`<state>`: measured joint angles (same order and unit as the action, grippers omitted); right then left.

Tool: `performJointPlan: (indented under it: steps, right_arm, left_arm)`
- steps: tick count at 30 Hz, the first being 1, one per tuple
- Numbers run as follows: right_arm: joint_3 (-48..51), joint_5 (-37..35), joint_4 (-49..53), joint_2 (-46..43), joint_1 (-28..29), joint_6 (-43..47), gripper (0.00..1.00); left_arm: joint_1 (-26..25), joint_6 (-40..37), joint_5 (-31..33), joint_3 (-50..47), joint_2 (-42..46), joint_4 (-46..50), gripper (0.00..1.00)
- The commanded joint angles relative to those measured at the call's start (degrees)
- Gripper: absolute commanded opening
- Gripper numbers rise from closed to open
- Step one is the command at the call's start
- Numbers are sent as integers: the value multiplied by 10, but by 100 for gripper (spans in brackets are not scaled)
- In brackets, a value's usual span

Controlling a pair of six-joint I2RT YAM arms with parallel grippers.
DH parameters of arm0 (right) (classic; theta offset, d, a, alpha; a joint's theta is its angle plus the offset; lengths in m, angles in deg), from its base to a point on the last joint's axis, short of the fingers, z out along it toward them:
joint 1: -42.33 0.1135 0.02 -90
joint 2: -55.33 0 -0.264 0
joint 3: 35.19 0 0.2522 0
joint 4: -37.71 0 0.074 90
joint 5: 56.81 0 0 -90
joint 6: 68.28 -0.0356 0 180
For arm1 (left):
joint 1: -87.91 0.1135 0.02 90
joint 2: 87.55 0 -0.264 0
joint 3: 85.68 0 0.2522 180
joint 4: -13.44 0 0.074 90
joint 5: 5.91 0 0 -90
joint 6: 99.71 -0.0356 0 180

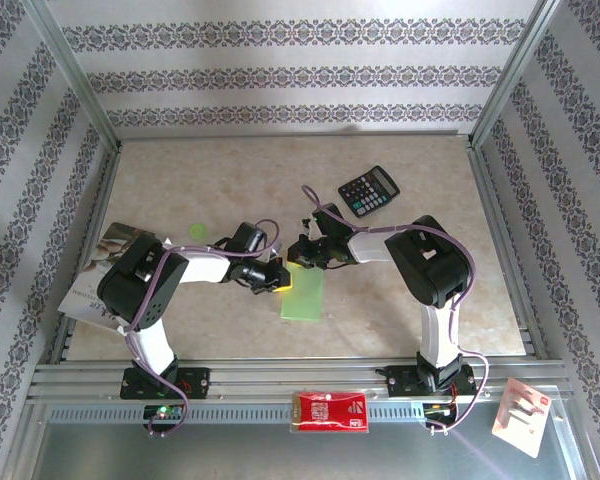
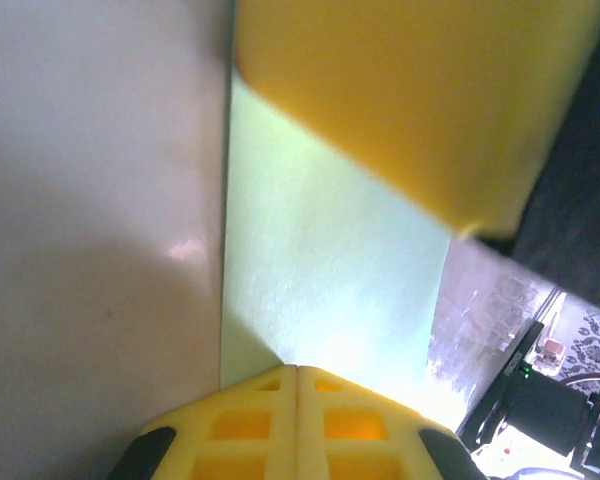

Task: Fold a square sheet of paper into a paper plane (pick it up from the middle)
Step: First fold the square sheet of paper in half at the center of the table.

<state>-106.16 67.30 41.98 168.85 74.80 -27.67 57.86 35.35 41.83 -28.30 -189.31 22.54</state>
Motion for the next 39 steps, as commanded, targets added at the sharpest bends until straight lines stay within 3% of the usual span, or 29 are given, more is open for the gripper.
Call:
performJointPlan:
  steps: [1, 28, 35, 39]
  right_arm:
    - [27, -90, 53, 31, -7, 0, 0]
    - [23, -90, 55, 41, -10, 3, 0]
    - [-7, -56, 94, 50, -10, 55, 0]
    - [-48, -20, 137, 58, -10, 117, 0]
  left_arm:
    - [-18, 19, -12, -30, 10, 23, 0]
    - [-131, 194, 42, -218, 117, -126, 0]
    - [-123, 149, 52, -178, 227, -43, 2]
    - [-78, 127, 95, -160, 281, -7, 15]
